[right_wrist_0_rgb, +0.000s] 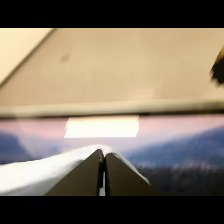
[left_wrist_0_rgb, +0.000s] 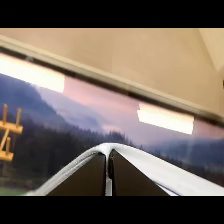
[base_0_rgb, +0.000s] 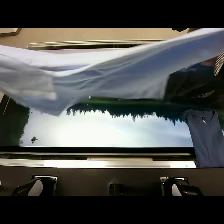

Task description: Fold the clothes and pants, and hang the long-sleeved shirts on hangers.

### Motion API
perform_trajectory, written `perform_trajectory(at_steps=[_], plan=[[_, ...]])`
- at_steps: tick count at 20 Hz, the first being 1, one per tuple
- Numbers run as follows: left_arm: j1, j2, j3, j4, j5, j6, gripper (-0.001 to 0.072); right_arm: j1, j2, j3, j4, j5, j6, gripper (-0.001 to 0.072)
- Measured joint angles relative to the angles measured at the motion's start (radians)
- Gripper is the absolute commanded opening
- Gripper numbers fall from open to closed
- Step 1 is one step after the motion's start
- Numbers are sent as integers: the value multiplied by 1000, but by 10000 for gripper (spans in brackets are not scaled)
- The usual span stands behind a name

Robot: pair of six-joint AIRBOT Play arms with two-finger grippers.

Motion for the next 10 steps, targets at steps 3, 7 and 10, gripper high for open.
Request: perform_trajectory(at_steps=[3, 7, 10], plan=[[0, 103, 24, 95, -41, -80, 14, 1, 120, 38, -130, 16, 105, 27], [0, 169, 33, 209, -64, -128, 14, 1, 154, 53, -261, 0, 235, 27], [0, 160, 16, 237, -69, -138, 14, 2, 86, 56, -307, -51, 293, 28]])
